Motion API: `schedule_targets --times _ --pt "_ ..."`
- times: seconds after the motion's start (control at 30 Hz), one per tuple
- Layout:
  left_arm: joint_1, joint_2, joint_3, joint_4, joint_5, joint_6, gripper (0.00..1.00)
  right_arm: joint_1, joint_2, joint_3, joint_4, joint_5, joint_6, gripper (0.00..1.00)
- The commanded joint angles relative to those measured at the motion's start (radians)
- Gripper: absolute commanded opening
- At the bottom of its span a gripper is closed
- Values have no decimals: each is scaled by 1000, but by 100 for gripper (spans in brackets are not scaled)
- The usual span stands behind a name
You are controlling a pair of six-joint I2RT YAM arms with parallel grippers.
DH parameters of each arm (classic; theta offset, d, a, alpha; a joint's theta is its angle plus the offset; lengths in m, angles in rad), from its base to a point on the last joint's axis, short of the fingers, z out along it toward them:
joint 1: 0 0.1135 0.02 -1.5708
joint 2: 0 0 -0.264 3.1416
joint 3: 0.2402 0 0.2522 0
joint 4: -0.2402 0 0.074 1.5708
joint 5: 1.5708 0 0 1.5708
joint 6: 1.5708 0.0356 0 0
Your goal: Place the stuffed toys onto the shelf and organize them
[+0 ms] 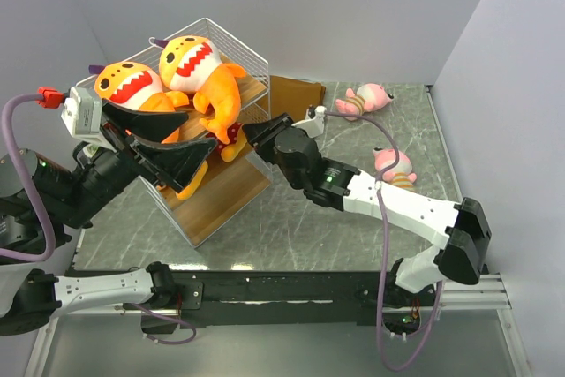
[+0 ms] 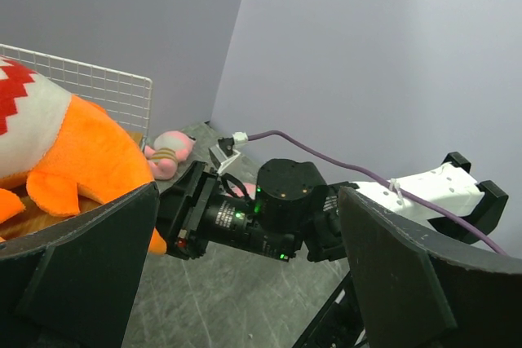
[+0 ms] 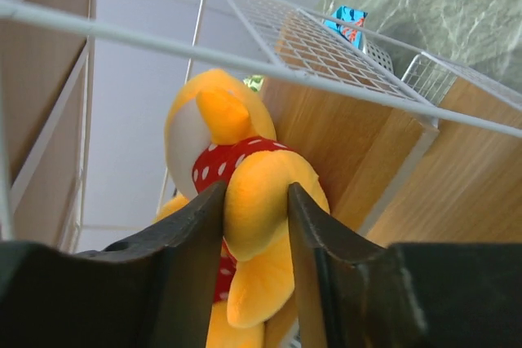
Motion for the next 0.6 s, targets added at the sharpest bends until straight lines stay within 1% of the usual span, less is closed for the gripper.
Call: schedule_targets --times 0.0,0.1,0.13,0.17,0.23,0.33,0.37,0.43,0.47,0.53,0.57 --pt "-3 13 15 29 -26 32 96 9 -124 -44 78 -8 -124 45" --pt "-3 32 22 44 -35 49 96 1 -207 -106 62 -12 -154 50" --pt "-3 41 34 40 -62 36 97 -2 -226 -123 64 -32 -177 51" --pt "-3 53 46 38 -75 39 97 -8 -243 -149 58 -47 -203 53" --pt "-3 93 83 25 -60 53 96 -11 -289 -172 44 -76 -296 54" --pt "-3 147 100 37 -41 87 96 -27 -346 -219 -39 -58 -338 59" --pt "-3 162 106 37 -33 93 96 -39 -359 -244 -69 -76 -352 59" --pt "-3 216 142 29 -18 95 96 -85 -401 -258 -129 -78 -346 59" --pt "-3 233 156 23 6 95 96 -96 -415 -274 -186 -26 -338 59" --pt "-3 280 190 14 11 79 96 -141 -458 -296 -256 43 -278 58" --pt "-3 292 201 6 22 76 97 -166 -473 -316 -342 79 -245 57"
